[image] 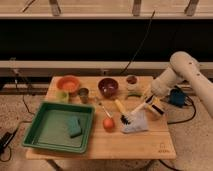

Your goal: Place brush in purple bowl

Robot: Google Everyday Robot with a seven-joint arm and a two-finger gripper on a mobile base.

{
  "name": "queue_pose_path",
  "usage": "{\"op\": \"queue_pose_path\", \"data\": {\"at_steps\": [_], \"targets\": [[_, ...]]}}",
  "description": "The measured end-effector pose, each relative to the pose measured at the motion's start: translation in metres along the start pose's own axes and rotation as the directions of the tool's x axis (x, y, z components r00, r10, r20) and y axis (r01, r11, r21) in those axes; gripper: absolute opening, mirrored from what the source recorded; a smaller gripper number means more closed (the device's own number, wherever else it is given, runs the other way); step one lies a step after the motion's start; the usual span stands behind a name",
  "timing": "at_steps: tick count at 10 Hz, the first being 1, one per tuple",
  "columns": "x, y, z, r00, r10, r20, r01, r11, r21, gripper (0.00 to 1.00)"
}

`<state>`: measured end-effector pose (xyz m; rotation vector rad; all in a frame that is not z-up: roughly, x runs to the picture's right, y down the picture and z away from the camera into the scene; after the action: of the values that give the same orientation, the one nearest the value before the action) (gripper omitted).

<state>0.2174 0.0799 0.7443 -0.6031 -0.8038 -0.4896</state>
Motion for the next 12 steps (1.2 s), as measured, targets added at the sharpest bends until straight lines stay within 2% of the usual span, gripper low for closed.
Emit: {"op": "queue_pose_path", "data": {"at_steps": [2, 3, 5, 7, 9, 10, 12], "targets": [[0.002, 0.001, 0.000, 1.000, 0.017, 0.008, -0.017, 1.000, 0.016, 0.00], [0.011, 0.000, -0.001, 0.997, 0.074, 0.011, -0.075, 0.995, 0.059, 0.00], [0.030, -0.007, -0.002, 0.986, 0.166, 0.016, -0.166, 0.979, 0.119, 0.00], [0.053, -0.021, -0.002, 0.966, 0.257, 0.024, -0.256, 0.947, 0.193, 0.00], [0.077, -0.041, -0.007, 0.947, 0.320, 0.020, -0.314, 0.914, 0.255, 0.00], [0.091, -0.060, -0.011, 0.934, 0.357, 0.016, -0.345, 0.890, 0.298, 0.00], [0.109, -0.077, -0.024, 0.902, 0.431, -0.005, -0.397, 0.835, 0.380, 0.00]]}}
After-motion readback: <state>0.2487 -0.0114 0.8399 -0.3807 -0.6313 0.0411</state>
